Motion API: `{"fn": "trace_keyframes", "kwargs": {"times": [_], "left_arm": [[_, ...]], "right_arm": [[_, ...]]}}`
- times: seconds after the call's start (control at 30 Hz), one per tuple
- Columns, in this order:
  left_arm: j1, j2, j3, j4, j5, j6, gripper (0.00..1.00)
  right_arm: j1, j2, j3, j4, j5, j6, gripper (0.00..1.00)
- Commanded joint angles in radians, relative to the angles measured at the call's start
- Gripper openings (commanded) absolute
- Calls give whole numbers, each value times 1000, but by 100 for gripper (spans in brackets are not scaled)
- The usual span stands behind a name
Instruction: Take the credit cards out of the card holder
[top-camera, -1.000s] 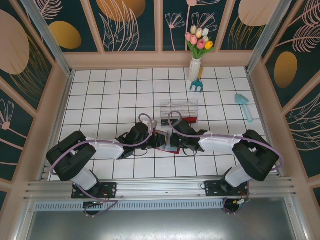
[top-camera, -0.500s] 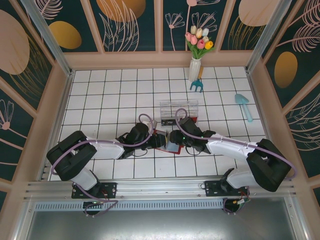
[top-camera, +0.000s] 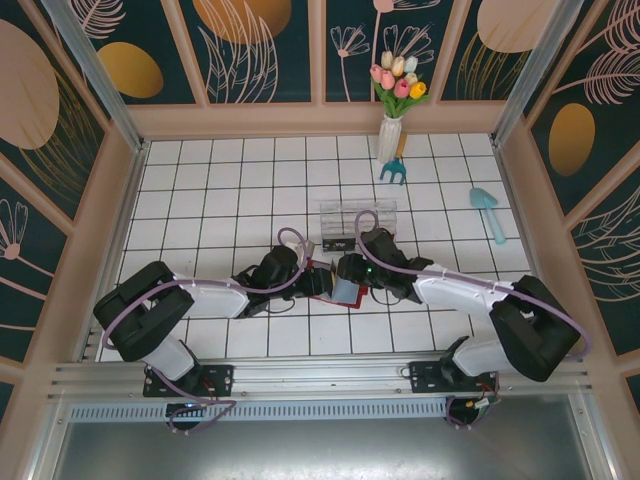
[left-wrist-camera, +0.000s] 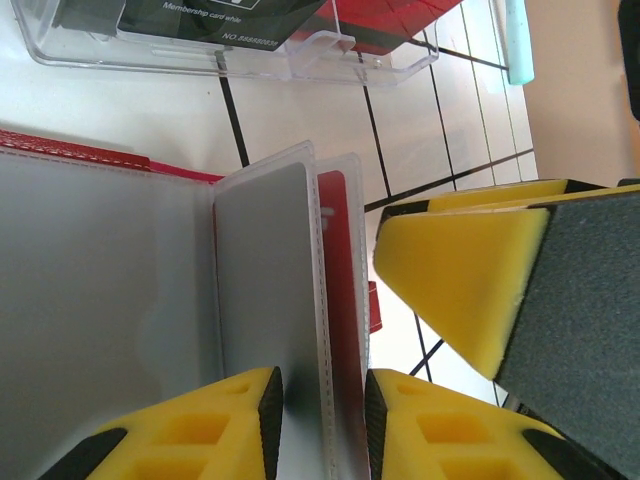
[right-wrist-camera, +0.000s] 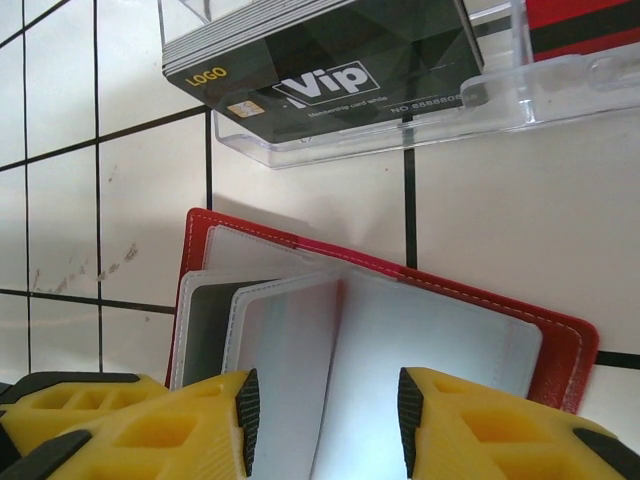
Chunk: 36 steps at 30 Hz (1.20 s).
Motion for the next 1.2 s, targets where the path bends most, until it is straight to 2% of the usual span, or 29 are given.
{"fn": "trace_keyframes", "kwargs": {"times": [0.0, 0.4, 0.77, 1.17], "left_arm": [[-6, 17, 19, -17, 12, 15, 32], [-6, 22, 22, -17, 18, 15, 32], [-5, 24, 23, -19, 18, 15, 30], [-6, 1, 25, -37, 10, 21, 31]], "right_arm": [[-5, 32, 39, 32, -26, 1, 44], [-35, 28, 19, 116, -83, 37, 48], [-36, 64, 26, 123, -116, 28, 49], [-42, 74, 13, 54, -60, 17, 44]]}}
